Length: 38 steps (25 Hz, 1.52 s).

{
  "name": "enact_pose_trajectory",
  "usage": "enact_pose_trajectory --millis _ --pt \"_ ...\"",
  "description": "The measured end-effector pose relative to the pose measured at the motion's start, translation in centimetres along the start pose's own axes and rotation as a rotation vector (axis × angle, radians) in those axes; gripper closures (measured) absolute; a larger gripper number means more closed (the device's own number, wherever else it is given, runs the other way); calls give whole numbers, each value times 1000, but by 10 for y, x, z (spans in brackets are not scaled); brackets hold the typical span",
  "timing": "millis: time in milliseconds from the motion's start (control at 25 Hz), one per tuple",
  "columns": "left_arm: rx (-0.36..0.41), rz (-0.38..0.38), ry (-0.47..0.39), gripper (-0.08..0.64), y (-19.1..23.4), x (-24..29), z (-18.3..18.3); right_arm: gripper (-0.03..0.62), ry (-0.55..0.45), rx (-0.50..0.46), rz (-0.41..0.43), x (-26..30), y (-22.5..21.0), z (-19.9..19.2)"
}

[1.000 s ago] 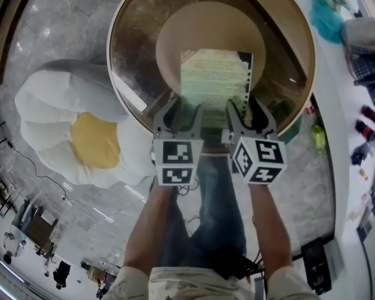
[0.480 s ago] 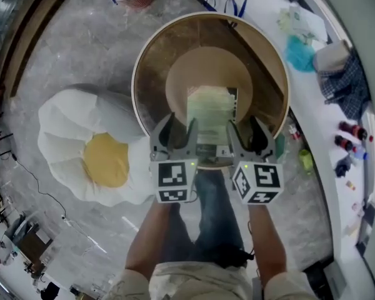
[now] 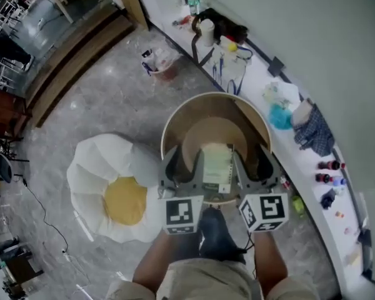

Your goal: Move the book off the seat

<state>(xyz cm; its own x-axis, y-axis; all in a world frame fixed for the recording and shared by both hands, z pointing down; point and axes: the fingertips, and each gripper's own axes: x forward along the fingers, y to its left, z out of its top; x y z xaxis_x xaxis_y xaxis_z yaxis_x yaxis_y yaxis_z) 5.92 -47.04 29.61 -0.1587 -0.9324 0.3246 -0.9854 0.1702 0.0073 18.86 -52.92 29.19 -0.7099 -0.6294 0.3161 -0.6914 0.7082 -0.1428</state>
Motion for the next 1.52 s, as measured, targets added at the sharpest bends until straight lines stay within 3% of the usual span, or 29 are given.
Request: enact_pose_trajectory --millis 200,360,440,600,680,1000,1520 --pt "37 36 -135 353 37 -58 90 374 -142 -48 -2 -46 37 84" --pt "27 21 -257 355 32 -85 139 390 -217 -76 4 -77 52 126" --pt "-5 -23 -320 429 21 -101 152 450 -258 -91 -8 -95 60 137" --pt "3 -7 -345 512 16 -129 158 586 -326 -83 -13 -125 81 153" --pt "30 1 -370 557 17 -139 162 586 -341 -97 -24 -133 88 157" --pt "87 10 -395 557 2 -149 167 588 -336 -115 -85 -144 75 155" --pt "73 84 -388 558 13 -154 159 588 -283 -135 -35 -127 72 151"
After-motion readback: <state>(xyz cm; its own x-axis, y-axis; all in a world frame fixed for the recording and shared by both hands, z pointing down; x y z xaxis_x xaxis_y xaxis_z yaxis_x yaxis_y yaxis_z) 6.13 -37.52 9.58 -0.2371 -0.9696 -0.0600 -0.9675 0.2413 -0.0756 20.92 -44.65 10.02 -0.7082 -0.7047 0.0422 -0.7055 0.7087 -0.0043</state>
